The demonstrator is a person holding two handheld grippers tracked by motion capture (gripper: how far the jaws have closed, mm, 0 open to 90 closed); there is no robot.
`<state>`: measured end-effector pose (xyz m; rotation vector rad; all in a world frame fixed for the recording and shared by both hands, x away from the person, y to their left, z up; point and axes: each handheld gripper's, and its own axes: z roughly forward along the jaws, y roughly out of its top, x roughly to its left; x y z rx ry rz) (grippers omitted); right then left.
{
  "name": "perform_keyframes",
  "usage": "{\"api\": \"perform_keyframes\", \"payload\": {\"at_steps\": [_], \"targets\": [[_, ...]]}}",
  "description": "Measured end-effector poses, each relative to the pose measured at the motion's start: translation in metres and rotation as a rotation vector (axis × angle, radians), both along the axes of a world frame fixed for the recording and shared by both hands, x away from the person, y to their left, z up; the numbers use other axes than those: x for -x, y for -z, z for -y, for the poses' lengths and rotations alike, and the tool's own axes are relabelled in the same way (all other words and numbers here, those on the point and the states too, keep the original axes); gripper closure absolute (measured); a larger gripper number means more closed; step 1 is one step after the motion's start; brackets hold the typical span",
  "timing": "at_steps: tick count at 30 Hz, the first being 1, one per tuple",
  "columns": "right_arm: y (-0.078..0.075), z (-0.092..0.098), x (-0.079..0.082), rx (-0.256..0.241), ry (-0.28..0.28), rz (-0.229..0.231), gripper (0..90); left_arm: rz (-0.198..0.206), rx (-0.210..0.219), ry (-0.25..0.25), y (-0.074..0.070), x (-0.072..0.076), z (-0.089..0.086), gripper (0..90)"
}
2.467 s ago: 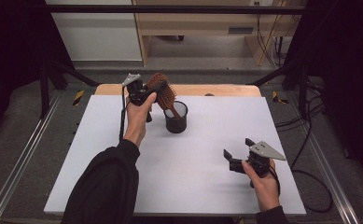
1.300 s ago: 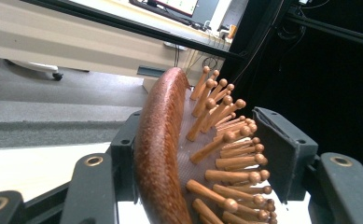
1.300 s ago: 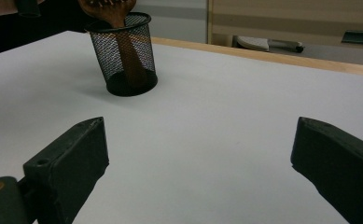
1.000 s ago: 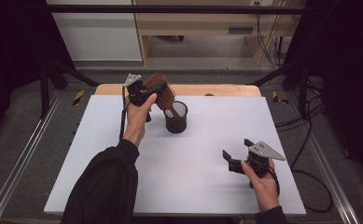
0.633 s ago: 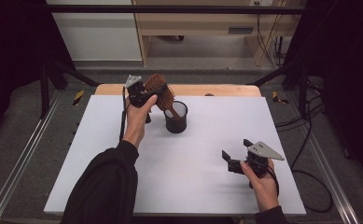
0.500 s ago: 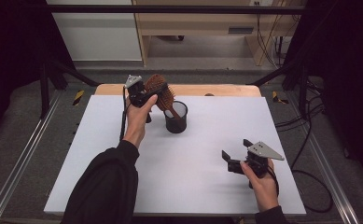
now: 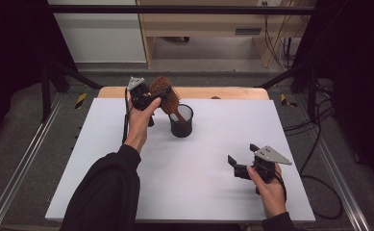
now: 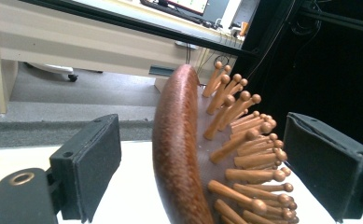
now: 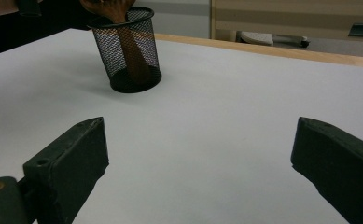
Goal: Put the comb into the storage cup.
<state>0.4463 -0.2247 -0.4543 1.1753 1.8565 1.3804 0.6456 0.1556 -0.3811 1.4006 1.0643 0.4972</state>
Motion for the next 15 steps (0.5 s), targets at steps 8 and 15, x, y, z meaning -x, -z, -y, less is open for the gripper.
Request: {"api": "perform_keyframes", "payload": {"at_steps": [8,15], "targets": [[-0.0014,0.0008,0.0007,0.002,-0.003,0.008,4.1,0.009,-0.014,0.001,-0.0007,0.0011,0.0007,10.1],[-0.0014,0.001,0.0009,0.001,0.001,0.007,4.0,0.013,-0.022,0.003,-0.0005,0.0017,0.0012,5.1]]}}
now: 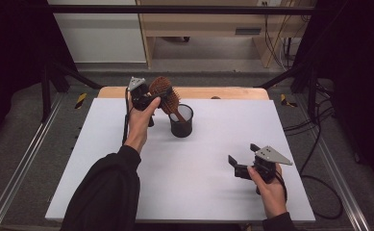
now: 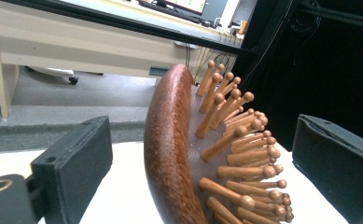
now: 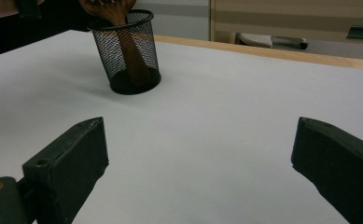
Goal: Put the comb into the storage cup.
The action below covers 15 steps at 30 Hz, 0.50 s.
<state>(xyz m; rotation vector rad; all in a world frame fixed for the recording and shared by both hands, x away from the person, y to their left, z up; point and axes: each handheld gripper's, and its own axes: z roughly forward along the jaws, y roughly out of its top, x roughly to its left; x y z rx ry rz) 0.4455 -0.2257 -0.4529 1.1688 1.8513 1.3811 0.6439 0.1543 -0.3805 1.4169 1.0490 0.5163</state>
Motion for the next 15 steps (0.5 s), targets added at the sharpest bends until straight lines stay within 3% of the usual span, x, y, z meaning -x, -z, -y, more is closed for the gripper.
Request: {"api": "perform_keyframes", "payload": {"at_steps": [15], "targets": [[-0.0005,0.0012,0.0002,-0.003,0.004,0.002,4.0,0.012,-0.049,-0.024,0.0002,0.002,0.0064,1.8]]}}
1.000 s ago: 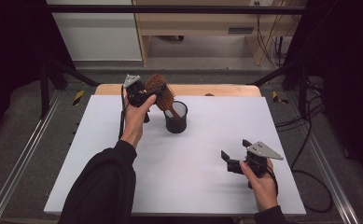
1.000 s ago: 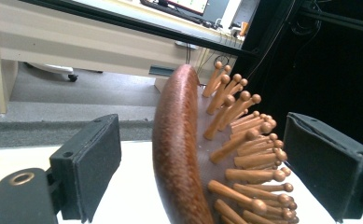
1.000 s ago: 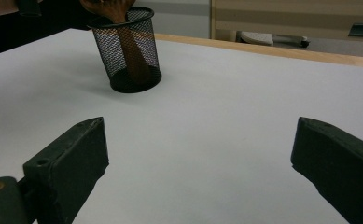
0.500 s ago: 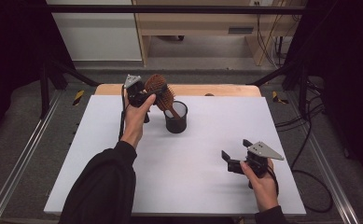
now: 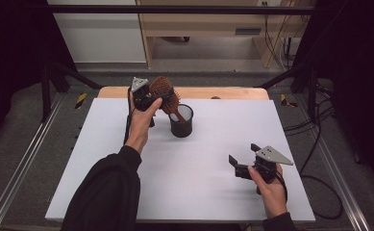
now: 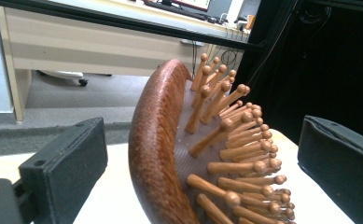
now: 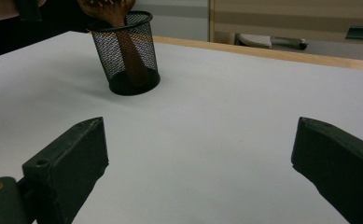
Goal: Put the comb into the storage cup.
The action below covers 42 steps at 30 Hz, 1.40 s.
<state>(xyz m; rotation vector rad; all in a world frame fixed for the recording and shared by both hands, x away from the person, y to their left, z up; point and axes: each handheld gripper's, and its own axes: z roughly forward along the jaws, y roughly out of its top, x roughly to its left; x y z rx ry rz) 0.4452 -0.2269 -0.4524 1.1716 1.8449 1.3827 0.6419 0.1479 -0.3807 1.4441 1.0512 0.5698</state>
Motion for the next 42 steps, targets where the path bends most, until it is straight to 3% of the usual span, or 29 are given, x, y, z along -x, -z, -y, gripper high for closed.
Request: {"api": "perform_keyframes", "payload": {"at_steps": [42], "targets": [[0.0,0.001,0.0,-0.009,-0.01,0.006,3.4,0.029,-0.049,-0.004,-0.003,0.014,-0.005,2.0]]}}
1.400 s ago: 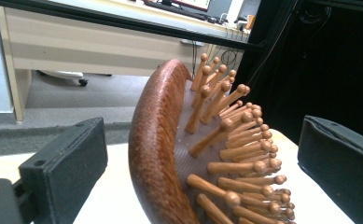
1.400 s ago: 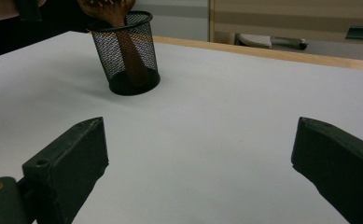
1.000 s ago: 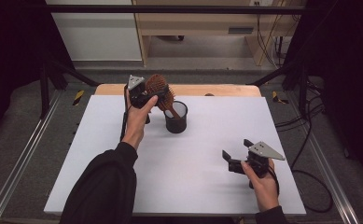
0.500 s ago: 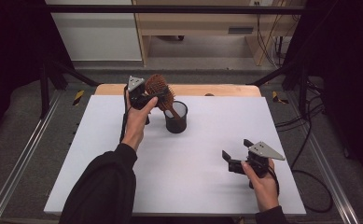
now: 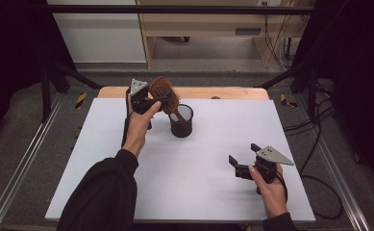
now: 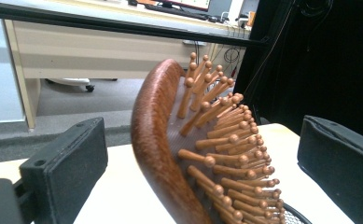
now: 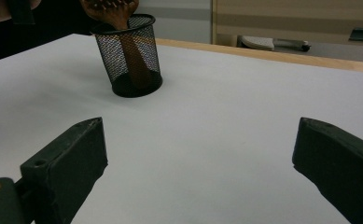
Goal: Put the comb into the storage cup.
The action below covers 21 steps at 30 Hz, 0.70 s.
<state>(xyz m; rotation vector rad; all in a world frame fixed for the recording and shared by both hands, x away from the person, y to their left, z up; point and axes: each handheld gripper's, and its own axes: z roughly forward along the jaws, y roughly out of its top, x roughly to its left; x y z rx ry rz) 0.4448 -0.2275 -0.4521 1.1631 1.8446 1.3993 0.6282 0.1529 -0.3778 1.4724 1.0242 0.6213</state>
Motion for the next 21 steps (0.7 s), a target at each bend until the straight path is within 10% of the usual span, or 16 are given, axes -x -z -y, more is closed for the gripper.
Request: {"api": "perform_keyframes", "payload": {"at_steps": [21], "targets": [[-0.0006,0.0002,0.0002,-0.008,-0.002,0.0,3.3,-0.005,-0.011,-0.012,-0.0029,0.0054,-0.0066,2.0]]}}
